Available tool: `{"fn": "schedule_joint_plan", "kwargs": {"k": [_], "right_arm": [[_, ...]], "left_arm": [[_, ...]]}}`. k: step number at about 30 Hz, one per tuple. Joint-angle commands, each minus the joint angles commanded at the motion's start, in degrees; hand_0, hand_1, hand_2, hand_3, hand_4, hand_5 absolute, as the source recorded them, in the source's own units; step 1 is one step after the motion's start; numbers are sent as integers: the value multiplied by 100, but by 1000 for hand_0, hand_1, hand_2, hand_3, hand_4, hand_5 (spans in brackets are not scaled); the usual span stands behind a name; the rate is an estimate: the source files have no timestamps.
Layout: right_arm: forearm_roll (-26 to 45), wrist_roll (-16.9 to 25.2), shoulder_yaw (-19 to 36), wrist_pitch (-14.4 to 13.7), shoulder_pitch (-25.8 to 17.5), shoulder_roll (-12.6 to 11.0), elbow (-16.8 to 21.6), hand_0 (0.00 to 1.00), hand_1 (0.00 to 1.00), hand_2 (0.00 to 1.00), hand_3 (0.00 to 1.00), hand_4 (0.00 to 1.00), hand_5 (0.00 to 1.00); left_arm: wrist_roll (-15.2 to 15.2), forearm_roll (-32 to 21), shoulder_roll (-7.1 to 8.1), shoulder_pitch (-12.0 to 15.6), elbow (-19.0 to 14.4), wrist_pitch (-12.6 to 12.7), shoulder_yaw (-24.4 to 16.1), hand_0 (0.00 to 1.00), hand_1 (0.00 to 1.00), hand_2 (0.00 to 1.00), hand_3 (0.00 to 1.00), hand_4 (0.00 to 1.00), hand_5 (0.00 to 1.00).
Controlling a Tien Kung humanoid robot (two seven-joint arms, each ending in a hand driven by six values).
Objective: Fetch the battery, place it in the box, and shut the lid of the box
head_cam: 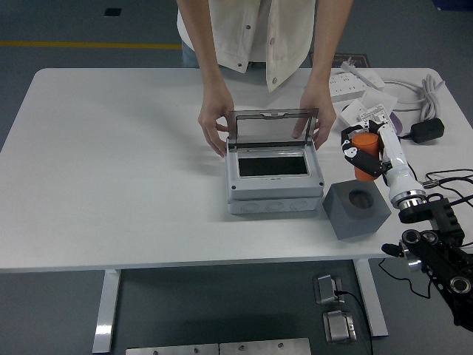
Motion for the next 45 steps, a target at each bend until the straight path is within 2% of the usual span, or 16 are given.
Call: {"fn": "schedule_joint_plan", "kwargs": {"k": [6,9,17,20,24,30,36,45], "right_arm": [[-1111,-679,-225,187,321,-213,87,130,207,268,246,2,2],[-1680,-1004,-384,372,509,-286,77,126,207,265,243,2,2],[-3059,-1939,-1095,1181,1208,-398,65,119,208,262,239,2,2],[-3468,-2165,-1395,1363,1434,-423,51,100,201,257,236,2,2],[-3871,-2272,-1750,1470,1659,-453,89,100,201,257,236,2,2],[-3874,-2313,-2191,1544,1928,-419,171,91,200,253,231,2,2],[-3763,-2305,-2561,1549,2173,-212,176,91,202,253,231,2,2],[-3573,-2189,-2902,1448,2441,145,-65,86,202,250,230,2,2]], "left_arm": [[10,8,9,-2,0,0,-12,467,583,545,538,362,2],[12,4,15,-4,0,1,-17,467,585,545,538,362,2],[8,-30,52,-13,0,3,-9,467,587,546,538,363,2],[8,-37,63,-14,0,4,-11,467,589,547,538,363,2],[12,-52,73,-9,0,2,-7,467,589,547,538,363,2],[28,-38,86,-4,0,0,-27,466,590,546,538,364,2],[34,-33,98,-15,0,-1,-30,466,591,547,538,364,2],[54,0,107,-31,0,-4,-49,466,592,548,539,365,2]]}}
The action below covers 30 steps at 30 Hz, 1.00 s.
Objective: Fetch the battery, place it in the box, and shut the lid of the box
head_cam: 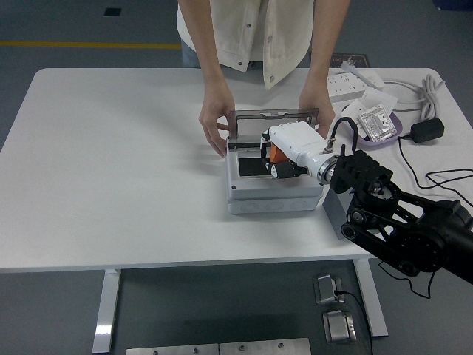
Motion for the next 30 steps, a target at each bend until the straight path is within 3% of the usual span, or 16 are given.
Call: {"fn": "schedule_joint_plan", "kwargs": {"k": [12,28,29,30], "right_arm": [[269,177,-105,-224,168,222,-199,83,202,248,228,2,2],[201,268,18,-119,75,247,-338,119,224,262,250,2,2],[200,272,14,-118,68,248,-345,247,255,311,324,131,108],[201,277,12,-122,63,250,-351,247,255,311,324,131,108]], "left_arm": [[3,5,9,-28,0,2,14,465,591,547,539,364,2],[-19,-78,65,-76,0,4,87,465,589,548,539,363,2],[-19,-78,66,-76,0,4,88,465,588,548,539,363,2],[-17,-74,67,-76,0,3,87,465,588,548,539,363,2]]}}
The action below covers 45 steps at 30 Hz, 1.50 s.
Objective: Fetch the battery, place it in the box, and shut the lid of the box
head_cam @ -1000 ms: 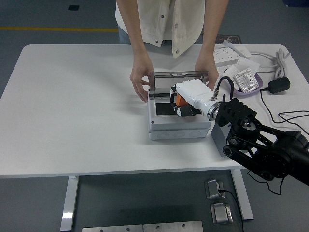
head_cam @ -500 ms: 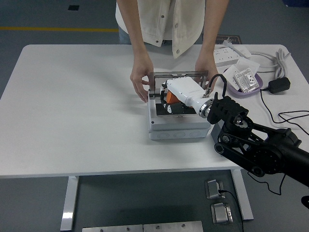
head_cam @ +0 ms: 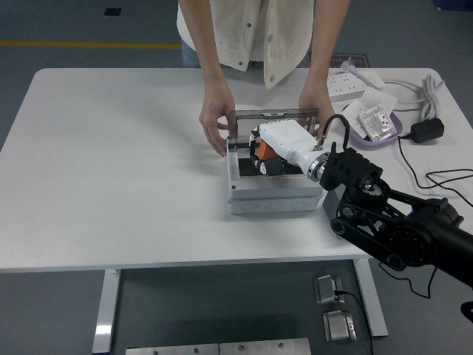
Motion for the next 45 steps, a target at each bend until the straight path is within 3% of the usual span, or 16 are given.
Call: {"fn": "schedule_joint_plan", "kwargs": {"k": [5,6,10,11,16,17,26,35,36,40,41,45], "right_arm": [[-2,33,1,-25,-11,8,-15,247,255,311,324,131,108],[-5,42,2,-30,-11,11,-19,524,372,415,452,496,106],[1,67,12,-37,-13,16,-19,524,372,415,452,496,106],[10,75,14,-42,-15,17,-15,588,401,457,524,544,132],[37,82,21,-55,-20,16,-1,588,401,457,524,544,132],[42,80,22,-58,-20,16,1,559,428,478,546,630,237],[219,47,65,-56,-38,-1,32,574,438,493,560,624,267],[1308,-100,653,76,-235,-178,477,579,438,497,566,621,293],[1433,-120,758,99,-270,-219,559,523,408,484,560,622,296],[1832,-244,1210,184,-389,-358,849,523,408,484,560,622,296],[1852,-312,1367,213,-431,-403,954,191,239,300,323,472,281],[1865,-455,1796,277,-530,-500,1188,191,239,300,323,472,281]], "left_arm": [[4,9,-1,-8,0,-2,-2,465,588,548,539,363,2],[-1,-2,1,-14,0,-3,9,465,589,547,539,363,2],[-1,2,1,-20,0,-3,5,465,589,547,539,363,2],[2,11,-1,-18,0,-3,-2,464,588,548,539,363,2],[8,34,-2,-8,0,-3,-24,464,588,548,539,363,2],[7,35,-1,-8,0,-2,-25,463,588,547,539,359,2],[11,65,-8,1,0,1,-56,463,586,547,539,356,2],[18,97,-35,25,0,-1,-78,463,585,545,539,353,2],[20,105,-39,28,0,-1,-87,463,584,545,539,354,2],[27,131,-46,34,0,-1,-107,463,584,545,539,354,2],[28,134,-47,35,0,0,-113,462,584,545,540,353,2],[31,146,-53,37,0,0,-128,462,584,545,540,353,2]]}}
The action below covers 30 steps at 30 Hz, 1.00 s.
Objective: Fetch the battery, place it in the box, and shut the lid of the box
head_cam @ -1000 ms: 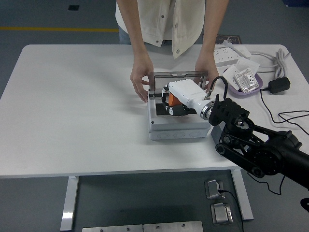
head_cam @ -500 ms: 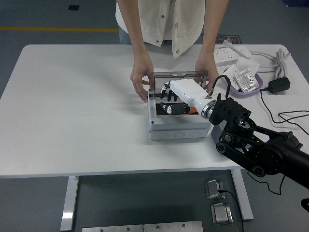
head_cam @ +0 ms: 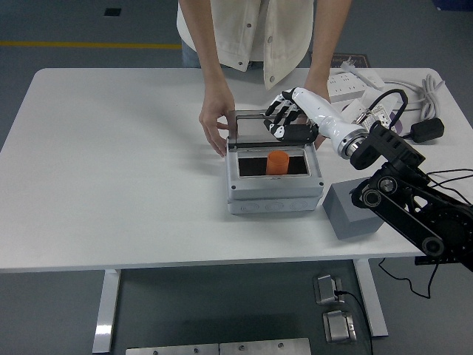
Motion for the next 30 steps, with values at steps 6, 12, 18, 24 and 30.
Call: {"fn": "schedule_joint_plan", "kwargs": {"k": [6,12,18,24,30], "right_arm": [[31,42,303,-150,26,2,14,51,173,212,245,134,327],[8,81,331,-297,160,96,-116,9,141,186,239,124,202],[4,74,318,-333,238,142,-184,30,164,194,257,118,197],[8,80,275,-390,304,203,-255,40,174,201,268,137,215],[-91,39,164,-388,412,304,-416,44,174,205,268,161,254]], "left_arm": [[2,4,-9,-2,0,-3,6,463,583,545,540,353,2],[6,13,-7,-19,0,-5,7,463,583,547,540,354,2],[15,18,-6,-13,0,-7,12,462,583,546,539,350,2],[17,19,0,-22,0,-5,16,462,583,546,540,351,2],[14,9,-2,-46,0,-7,36,463,582,545,539,351,2]]}}
